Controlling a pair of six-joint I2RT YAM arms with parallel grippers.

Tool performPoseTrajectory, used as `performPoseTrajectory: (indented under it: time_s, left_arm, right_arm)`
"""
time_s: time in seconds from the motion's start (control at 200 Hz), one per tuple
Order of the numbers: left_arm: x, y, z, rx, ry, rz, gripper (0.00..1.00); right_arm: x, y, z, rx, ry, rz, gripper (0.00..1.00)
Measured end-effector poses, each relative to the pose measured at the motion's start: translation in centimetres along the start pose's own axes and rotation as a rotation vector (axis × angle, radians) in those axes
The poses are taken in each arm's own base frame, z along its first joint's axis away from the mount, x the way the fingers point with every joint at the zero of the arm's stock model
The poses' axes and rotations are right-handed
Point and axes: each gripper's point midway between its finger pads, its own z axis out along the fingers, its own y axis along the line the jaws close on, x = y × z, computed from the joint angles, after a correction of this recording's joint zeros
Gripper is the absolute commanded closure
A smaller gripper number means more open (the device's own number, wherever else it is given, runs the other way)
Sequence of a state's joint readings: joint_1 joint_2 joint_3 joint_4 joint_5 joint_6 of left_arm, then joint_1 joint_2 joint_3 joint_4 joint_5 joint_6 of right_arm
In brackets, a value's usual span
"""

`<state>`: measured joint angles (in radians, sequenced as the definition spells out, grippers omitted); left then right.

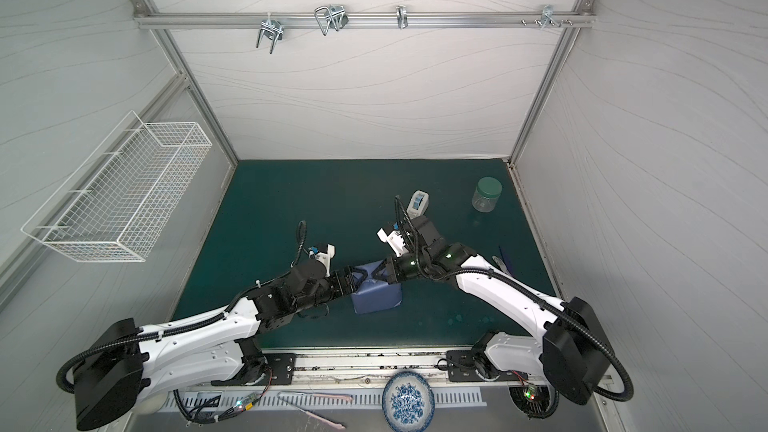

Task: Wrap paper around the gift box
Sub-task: 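Carry the tape strip to the folded paper end with the right gripper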

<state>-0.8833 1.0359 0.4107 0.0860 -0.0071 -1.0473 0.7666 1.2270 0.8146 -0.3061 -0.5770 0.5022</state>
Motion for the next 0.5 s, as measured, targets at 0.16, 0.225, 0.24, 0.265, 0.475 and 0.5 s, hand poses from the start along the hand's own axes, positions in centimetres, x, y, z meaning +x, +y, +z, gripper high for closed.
performPoseTrajectory:
  time_s: [0.16,0.225,0.24,0.265,0.475,0.5]
  left_arm:
    - [0.0,0.0,0.0,0.0,0.0,0.0,0.07]
    - [0.0,0.0,0.0,0.0,0.0,0.0,0.07]
    - [0.0,0.0,0.0,0.0,0.0,0.0,0.07]
    - [0.0,0.0,0.0,0.0,0.0,0.0,0.07]
    - [0.0,0.0,0.0,-0.001,0.001,0.0,0.07]
    - [0.0,0.0,0.0,-0.001,0.0,0.0,0.07]
  right_arm:
    - [0.4,-0.8,0.3,0.031,0.016,0.001,1.0]
    - [0.4,-0.9,0.3,0.037,0.018,-0.003,1.0]
    - [0.4,-1.0,0.2,0.039,0.018,-0.003,1.0]
    - [0.4,-1.0,0.3,0.041,0.019,-0.004,1.0]
    - [0.7,-1.4,0.6,0.069,0.024,-0.039,1.0]
    - [0.6,-1.4,0.6,0.072,0.023,-0.044,1.0]
